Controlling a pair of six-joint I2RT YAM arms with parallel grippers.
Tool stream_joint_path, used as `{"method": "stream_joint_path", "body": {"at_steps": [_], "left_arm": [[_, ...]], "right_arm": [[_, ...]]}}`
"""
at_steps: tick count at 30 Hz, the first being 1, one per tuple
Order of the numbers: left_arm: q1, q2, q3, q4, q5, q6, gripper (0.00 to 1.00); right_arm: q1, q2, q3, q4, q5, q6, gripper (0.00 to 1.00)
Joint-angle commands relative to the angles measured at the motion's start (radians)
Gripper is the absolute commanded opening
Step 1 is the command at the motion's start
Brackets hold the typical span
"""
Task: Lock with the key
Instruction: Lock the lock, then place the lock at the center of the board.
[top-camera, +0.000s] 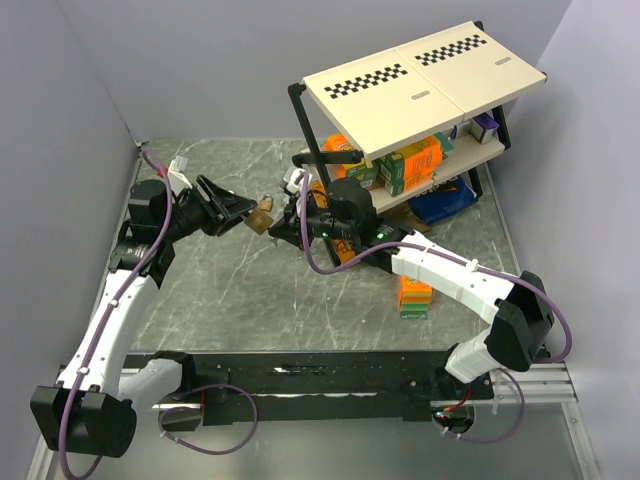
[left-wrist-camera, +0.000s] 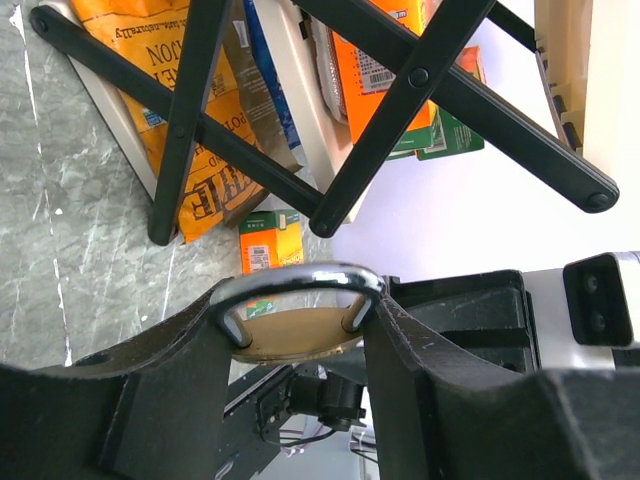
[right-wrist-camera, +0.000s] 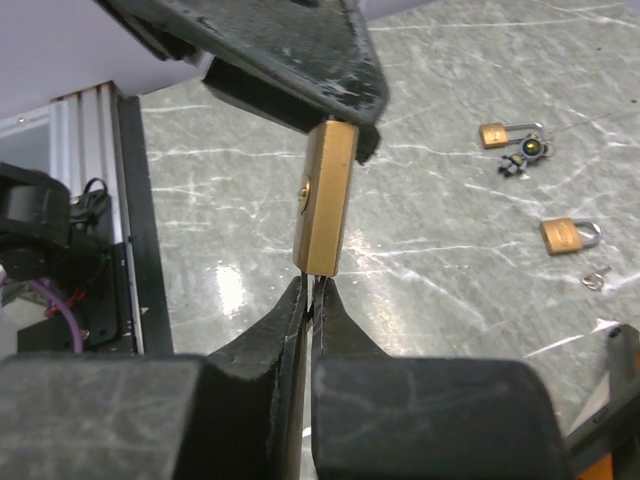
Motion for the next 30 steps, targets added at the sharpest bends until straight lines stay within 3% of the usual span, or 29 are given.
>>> {"method": "stream_joint_path", "body": {"at_steps": [1, 11, 22, 25, 30], "left_arm": [[0.007, -0.032, 0.034, 0.077, -0.018, -0.043, 0.01], [0.088, 0.051, 0.129, 0.065, -0.164, -0.06, 0.01], [0.234, 0.099, 0.175, 0.095, -0.127, -0.037, 0.01], [0.269, 0.12, 0.202, 0.072, -0.127, 0.045, 0.01], [0.324, 0.258, 0.342, -0.147, -0.142, 0.461, 0.01]], "right_arm": [[0.011, 0.004, 0.031, 0.028, -0.032, -0.02, 0.0], [0.031, -0.031, -0.017, 0.009, 0.045, -0.045, 0.0], [0.02, -0.091, -0.091, -0.002, 0.018, -0.031, 0.0], [0.014, -0.094, -0.1, -0.008, -0.018, -0.017, 0.0], [0.008, -0.097, -0.08, -0.018, -0.061, -0.023, 0.0]]}}
